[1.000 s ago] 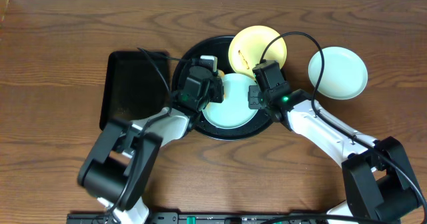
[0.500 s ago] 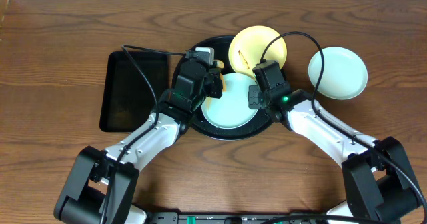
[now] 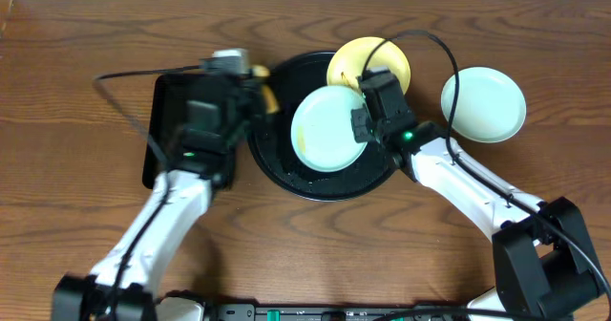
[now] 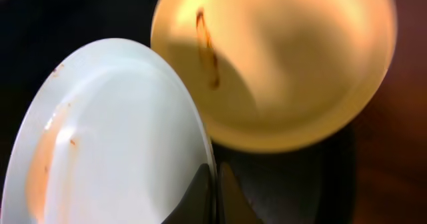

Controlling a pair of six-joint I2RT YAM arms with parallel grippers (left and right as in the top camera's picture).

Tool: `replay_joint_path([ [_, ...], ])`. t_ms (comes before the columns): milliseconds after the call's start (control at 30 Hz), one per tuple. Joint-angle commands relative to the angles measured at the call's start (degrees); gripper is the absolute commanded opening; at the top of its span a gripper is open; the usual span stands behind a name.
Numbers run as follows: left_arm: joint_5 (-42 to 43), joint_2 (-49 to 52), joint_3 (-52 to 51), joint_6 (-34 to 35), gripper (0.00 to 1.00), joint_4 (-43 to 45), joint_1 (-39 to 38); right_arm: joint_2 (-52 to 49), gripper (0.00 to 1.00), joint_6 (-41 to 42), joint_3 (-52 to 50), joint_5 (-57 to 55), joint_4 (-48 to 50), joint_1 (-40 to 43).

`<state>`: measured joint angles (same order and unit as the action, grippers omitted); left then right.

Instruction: Clean dirty plates on tray and stack at the side

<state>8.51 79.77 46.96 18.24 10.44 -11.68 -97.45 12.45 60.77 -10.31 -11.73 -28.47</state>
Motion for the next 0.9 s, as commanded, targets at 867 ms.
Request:
replay_joint_path([
  [867, 17.7, -0.4, 0.5, 0.9, 0.08, -21.9, 19.3, 0.6, 0.01, -43.8, 7.2, -49.7, 24.5, -20.7],
])
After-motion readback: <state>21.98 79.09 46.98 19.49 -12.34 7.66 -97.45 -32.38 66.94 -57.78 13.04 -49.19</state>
